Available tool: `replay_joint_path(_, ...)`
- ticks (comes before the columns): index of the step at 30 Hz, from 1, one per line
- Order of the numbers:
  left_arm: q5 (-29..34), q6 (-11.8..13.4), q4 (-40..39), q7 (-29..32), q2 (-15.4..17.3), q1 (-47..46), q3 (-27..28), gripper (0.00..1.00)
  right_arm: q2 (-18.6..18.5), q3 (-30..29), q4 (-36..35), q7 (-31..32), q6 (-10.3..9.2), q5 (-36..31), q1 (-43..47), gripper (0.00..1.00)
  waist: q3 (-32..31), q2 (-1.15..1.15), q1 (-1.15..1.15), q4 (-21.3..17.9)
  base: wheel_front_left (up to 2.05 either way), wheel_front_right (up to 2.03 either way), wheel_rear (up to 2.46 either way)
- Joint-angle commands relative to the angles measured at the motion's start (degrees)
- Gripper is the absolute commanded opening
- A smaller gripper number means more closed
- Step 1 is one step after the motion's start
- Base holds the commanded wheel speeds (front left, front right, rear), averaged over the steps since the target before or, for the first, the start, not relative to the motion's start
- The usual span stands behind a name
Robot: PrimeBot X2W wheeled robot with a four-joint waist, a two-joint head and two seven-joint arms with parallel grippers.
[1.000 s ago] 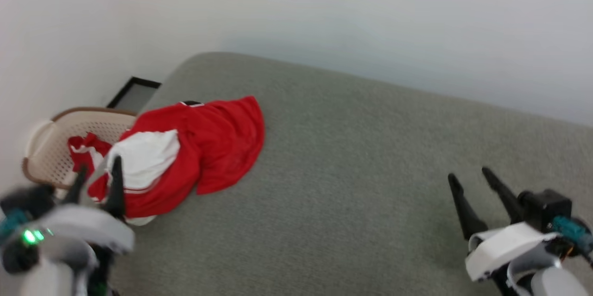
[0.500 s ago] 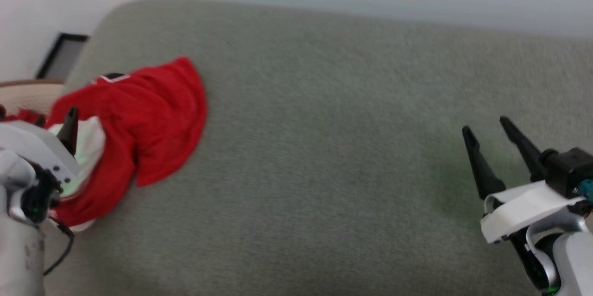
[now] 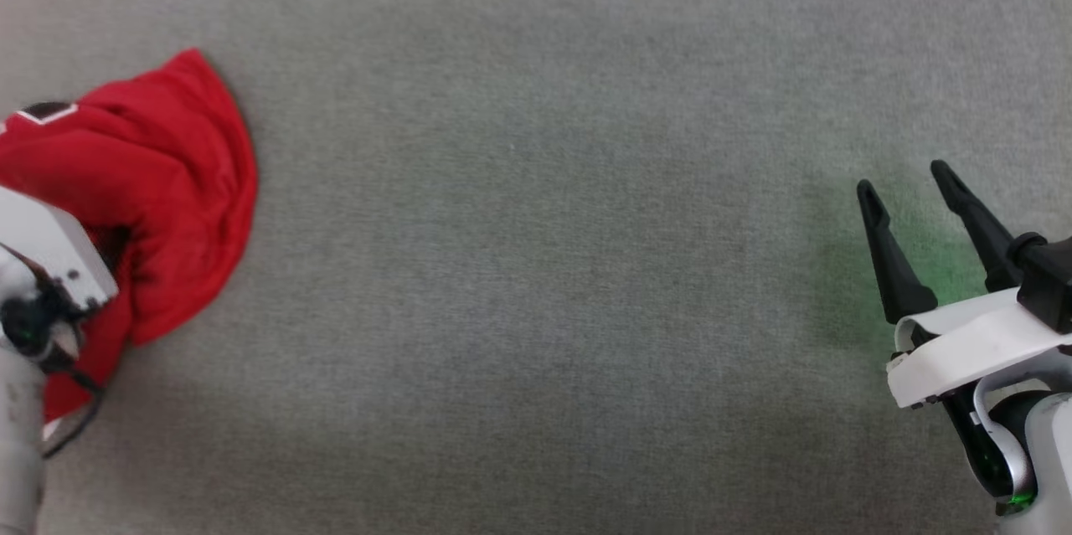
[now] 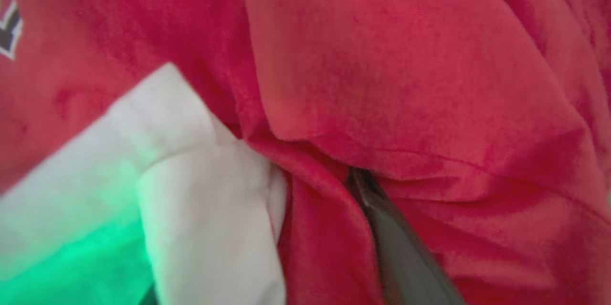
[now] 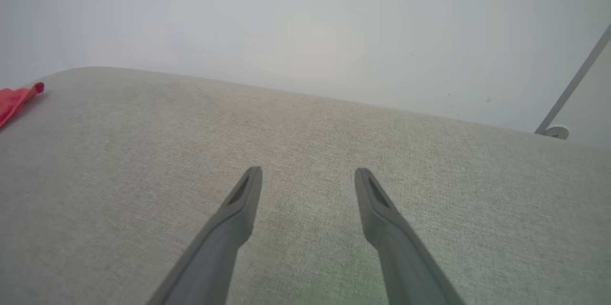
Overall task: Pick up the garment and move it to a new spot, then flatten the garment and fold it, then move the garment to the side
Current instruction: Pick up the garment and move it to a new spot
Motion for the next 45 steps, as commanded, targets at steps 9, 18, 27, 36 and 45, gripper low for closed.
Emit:
replay_joint_path(9, 1.43, -0.66, 7.94, 1.58, -4.31, -0.3, -4.02, 0.27, 0.28, -0.46, -1.13, 0.91, -0.08, -0.48, -1.14, 1.0, 2.21, 0.0, 0.0, -1.24, 0.0, 0.0, 0.0)
replay_joint_path(18, 3.57, -0.82, 6.52, -7.28, 0.88, -4.35, -5.29, 0.0, 1.4, -2.57, 0.55, -0.9, -0.08, 0.04, 0.75, 1.0, -1.62, 0.0, 0.0, 0.85, 0.0, 0.0, 0.0)
replay_joint_path(27, 6.41, -1.09, 0.59, -14.21, 3.23, -8.59, -8.22, 0.0, 4.05, -4.45, 3.67, -3.38, -0.08, 0.69, 4.03, 1.0, -9.05, 0.0, 0.0, 3.95, 0.0, 0.0, 0.0)
replay_joint_path(36, 7.5, -1.46, -10.48, -13.86, 5.9, -11.79, -11.08, 0.0, 6.15, -4.92, 5.18, -4.95, -0.08, 1.06, 5.81, 1.0, -14.7, 0.0, 0.0, 5.78, 0.0, 0.0, 0.0)
replay_joint_path(45, 6.09, -1.45, -24.15, -6.88, 7.92, -10.56, -13.17, 0.0, 7.64, -5.89, 5.92, -6.43, -0.08, 1.09, 6.41, 1.0, -18.08, 0.0, 0.0, 4.97, 0.0, 0.0, 0.0)
